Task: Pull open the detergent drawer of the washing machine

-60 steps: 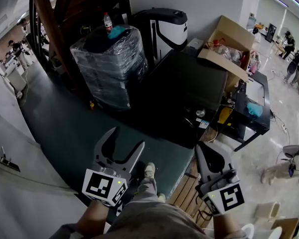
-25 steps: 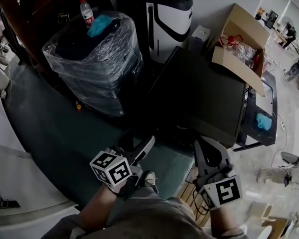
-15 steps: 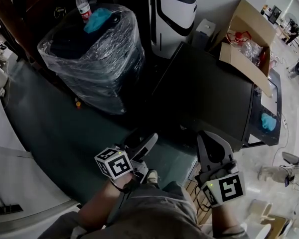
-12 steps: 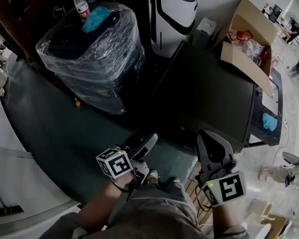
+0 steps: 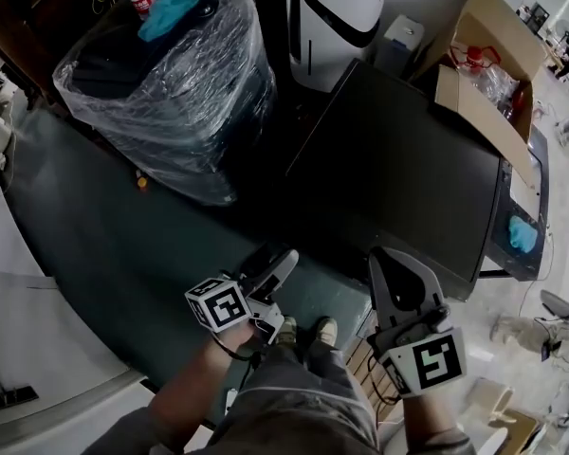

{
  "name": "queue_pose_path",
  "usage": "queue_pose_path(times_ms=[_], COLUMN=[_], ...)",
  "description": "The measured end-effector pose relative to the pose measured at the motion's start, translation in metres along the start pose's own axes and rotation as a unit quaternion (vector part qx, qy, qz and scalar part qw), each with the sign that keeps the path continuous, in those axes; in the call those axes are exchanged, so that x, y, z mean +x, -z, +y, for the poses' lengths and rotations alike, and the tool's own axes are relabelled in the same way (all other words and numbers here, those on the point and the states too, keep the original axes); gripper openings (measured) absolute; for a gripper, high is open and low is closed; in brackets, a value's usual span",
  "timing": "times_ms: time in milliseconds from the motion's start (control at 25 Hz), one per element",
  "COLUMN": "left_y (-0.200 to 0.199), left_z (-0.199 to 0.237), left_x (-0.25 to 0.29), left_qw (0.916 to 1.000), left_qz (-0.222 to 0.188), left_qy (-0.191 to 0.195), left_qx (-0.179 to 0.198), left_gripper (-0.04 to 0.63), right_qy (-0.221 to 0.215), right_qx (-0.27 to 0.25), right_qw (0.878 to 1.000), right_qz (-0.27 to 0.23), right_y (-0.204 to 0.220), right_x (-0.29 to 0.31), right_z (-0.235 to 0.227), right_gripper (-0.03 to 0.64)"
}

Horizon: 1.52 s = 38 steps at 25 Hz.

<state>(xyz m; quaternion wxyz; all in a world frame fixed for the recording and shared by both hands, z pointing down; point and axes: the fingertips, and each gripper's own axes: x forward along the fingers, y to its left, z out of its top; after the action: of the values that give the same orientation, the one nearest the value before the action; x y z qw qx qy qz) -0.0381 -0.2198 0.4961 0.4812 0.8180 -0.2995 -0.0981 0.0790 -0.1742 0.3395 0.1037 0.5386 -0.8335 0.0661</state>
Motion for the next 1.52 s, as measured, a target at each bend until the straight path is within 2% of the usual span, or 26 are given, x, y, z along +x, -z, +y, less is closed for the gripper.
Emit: queue_pose_path(times_ms=[400,520,640,800,1000,1200,1520], left_y=[0.021,0.029,0.035,0.041,0.048,0.055,0.052], left_z=[0.059,0.076,0.086,0.093,0.103,0.113,0.115], left_x=[0.028,0.037,0.047,0.058,0.073,0.082,0.095], left_qw=[0.9961,0.9925,0.9879,0.9840,0.9818,0.9761,0.9706], left_qz=[-0.042,-0.048,-0.055,-0.060,-0.055,-0.064,-0.081], left_qy=[0.005,0.012,0.026,0.051,0.075,0.082,0.096], left_qx=[-0.078,-0.111,-0.142,-0.160,-0.166,-0.191,-0.206], left_gripper=[0.353,0.353,0.353,0.372,0.396,0.402,0.409], right_qy=[-0.014,-0.009,-0.022,-0.025,-0.020,-0.025,-0.026], right_qx=[0.013,0.035,0.028,0.026,0.032,0.029,0.030], right_qw=[1.000,0.999,0.999,0.999,0.999,0.999,0.999], right_qz=[0.008,0.002,0.008,0.020,0.006,0.003,0.005], right_y=[0.043,0.049,0.064,0.078,0.084,0.091,0.097], right_x=[0.033,0.044,0.046,0.049,0.055,0.055,0.056], right_z=[-0.012,-0.014,-0.017,-0.020,-0.023,-0.024,-0.025], right_gripper=[0.031,0.031,0.031,0.031,0.031,0.031,0.031])
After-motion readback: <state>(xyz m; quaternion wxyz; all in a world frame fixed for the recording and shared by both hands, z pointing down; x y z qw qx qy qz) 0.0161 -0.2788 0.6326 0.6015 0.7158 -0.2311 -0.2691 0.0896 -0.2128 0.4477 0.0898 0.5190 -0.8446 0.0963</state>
